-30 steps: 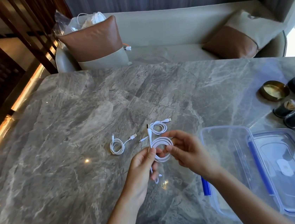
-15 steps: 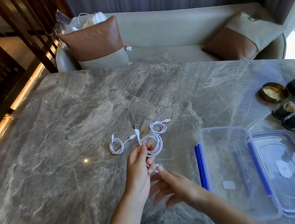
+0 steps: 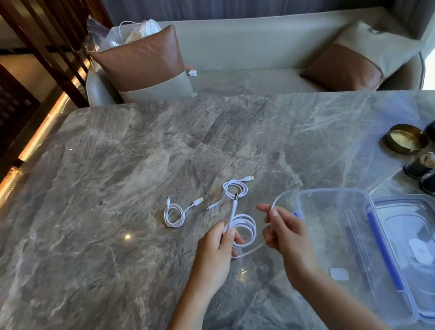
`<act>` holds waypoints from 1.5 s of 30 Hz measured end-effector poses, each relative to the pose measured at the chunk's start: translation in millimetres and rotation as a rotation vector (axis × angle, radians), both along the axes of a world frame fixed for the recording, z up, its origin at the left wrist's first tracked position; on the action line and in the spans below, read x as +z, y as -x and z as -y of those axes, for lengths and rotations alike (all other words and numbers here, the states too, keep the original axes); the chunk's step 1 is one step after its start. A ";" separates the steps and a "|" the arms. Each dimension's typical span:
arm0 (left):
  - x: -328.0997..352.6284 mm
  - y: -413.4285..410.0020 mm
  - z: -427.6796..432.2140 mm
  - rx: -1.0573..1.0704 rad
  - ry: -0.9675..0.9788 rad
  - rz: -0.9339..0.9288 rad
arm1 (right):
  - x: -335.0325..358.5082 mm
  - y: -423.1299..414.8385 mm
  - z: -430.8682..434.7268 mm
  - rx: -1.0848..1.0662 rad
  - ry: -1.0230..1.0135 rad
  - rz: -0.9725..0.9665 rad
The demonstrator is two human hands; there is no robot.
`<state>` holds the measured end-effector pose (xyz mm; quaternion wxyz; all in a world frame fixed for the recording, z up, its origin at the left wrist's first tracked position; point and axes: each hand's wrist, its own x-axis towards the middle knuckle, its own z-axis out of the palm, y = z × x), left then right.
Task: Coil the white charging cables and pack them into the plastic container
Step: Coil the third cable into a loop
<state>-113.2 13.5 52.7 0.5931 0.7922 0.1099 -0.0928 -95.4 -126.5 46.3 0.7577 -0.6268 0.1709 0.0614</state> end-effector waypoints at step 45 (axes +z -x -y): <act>-21.1 -2.2 -3.3 -0.125 -0.381 0.074 | -9.9 -13.1 20.2 0.747 0.545 0.136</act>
